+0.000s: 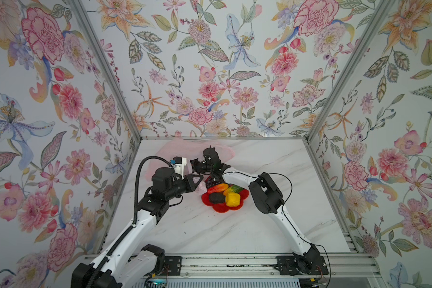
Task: Place the fruits into the plastic bag
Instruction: Place the fruit in the plastic bag.
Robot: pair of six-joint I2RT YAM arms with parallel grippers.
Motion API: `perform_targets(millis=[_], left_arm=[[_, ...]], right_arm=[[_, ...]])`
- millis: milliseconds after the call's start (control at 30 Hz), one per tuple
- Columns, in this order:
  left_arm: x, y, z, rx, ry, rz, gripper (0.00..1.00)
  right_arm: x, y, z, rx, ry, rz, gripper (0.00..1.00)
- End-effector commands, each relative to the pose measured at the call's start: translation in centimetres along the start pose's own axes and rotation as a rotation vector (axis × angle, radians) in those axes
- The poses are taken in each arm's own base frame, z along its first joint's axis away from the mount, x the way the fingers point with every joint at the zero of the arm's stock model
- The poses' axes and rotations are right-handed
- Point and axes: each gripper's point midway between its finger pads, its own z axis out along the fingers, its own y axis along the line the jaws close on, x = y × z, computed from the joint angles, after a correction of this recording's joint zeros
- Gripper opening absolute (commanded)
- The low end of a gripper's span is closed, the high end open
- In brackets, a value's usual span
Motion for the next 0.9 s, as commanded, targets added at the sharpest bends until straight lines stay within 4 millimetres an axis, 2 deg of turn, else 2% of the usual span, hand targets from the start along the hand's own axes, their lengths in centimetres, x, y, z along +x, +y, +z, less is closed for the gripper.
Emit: perform_targets(millis=[0,333,500,633,667,867], left_arm=[[-1.1,-1.8,-0.2,0.054,-0.018,0.029,0.0],[-0.7,-1.2,0.0,0.056,-0.014,0.022,0.0],[-0.5,-1.0,0.1,0.054,-0.01,0.016,0.0],[-0.4,-0.8,0.0,0.05,-0.01,0.013,0.0],[-0.3,-0.7,0.0,0.05,-0.01,0.012,0.0],[-0.2,-0.6,-0.2,0.045,-0.014,0.009,0.0]], right_arm=[[1.1,-0.4,1.1,0.027,0.051,-0.004,0.58],[1.6,-2.3,1.7,0.1,0.084,-0.012,0.61],[1.6,-3.0,1.6,0.123,0.094,-0.01,0.69],[1.6,-3.0,1.4,0.129,0.093,-0.018,0.75],[1.6,-2.8,1.4,0.127,0.094,-0.022,0.81],[1.5,-2.5,1.2,0.126,0.092,-0.036,0.83]])
